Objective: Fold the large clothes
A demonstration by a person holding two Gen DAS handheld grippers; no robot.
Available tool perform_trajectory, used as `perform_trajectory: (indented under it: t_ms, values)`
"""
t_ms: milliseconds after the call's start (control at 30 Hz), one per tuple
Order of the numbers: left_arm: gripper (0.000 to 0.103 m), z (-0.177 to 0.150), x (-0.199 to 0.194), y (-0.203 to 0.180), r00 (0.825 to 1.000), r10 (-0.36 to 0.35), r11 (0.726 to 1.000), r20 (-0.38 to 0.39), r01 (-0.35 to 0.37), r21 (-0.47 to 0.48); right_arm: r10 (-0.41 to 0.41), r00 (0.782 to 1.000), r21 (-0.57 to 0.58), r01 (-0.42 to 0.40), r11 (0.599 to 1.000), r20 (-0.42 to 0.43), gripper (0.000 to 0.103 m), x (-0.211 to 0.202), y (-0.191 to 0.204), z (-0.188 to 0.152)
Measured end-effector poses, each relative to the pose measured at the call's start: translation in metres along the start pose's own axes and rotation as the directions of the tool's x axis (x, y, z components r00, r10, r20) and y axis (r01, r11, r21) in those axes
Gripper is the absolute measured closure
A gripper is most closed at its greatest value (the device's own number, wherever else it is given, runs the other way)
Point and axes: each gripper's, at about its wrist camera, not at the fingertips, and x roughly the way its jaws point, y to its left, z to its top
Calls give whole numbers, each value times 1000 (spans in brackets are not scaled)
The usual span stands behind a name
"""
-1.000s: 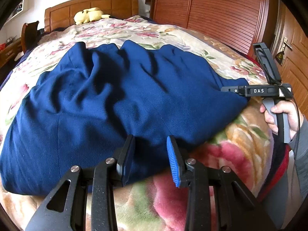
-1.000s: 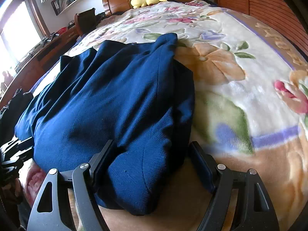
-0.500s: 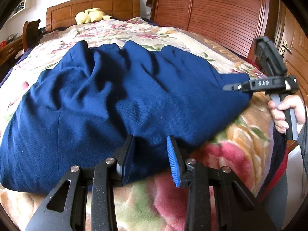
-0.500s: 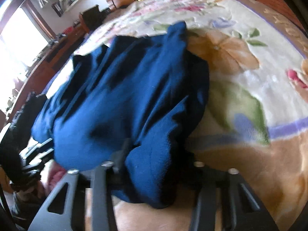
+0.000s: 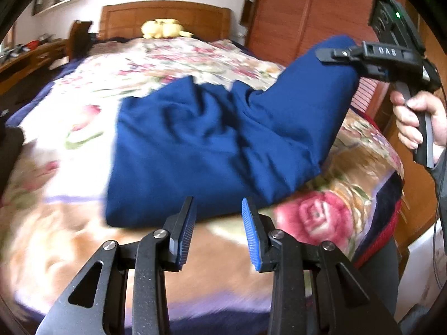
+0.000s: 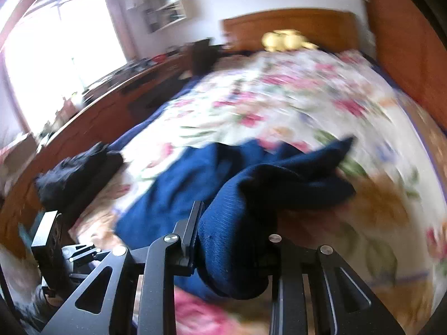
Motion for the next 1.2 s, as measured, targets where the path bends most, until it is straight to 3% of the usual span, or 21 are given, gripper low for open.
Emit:
perform_trajectory:
  t_ms: [167, 300, 400, 500, 633, 767, 867, 1033, 1200]
  values:
    - [68, -9, -36, 35, 996, 86, 996, 38, -84, -35, 83, 995, -126, -89, 988, -51, 77, 56, 88, 27]
    - [68, -19, -51, 58, 991, 127, 989, 45, -123, -76, 139, 976, -148, -165, 975, -167, 77, 116, 132, 26]
    - [68, -27, -54, 71, 989, 145, 985, 34, -141, -101, 139, 961, -150, -177, 973, -237, 67, 153, 149, 21]
    - [68, -31, -54, 77, 988, 151, 983, 23, -148, -109, 194, 945, -120, -232, 965, -264, 55, 165, 151, 24]
    - [68, -31, -55, 81, 988, 152, 983, 21, -148, -110, 188, 962, -139, -217, 966, -196, 44, 144, 143, 30]
    - [68, -29, -56, 78, 989, 140, 985, 36, -136, -105, 84, 989, -175, -104, 979, -122, 44, 120, 113, 24]
    - [68, -26, -53, 73, 991, 132, 987, 37, -128, -92, -22, 992, -199, -4, 980, -127, 44, 124, 91, 5]
    - [68, -26, -43, 68, 992, 122, 989, 22, -120, -82, -69, 976, -209, 24, 978, -209, 44, 156, 79, -38]
    - [68, -28, -32, 66, 994, 108, 992, -2, -108, -68, -68, 981, -226, 25, 974, -184, 44, 189, 86, -63]
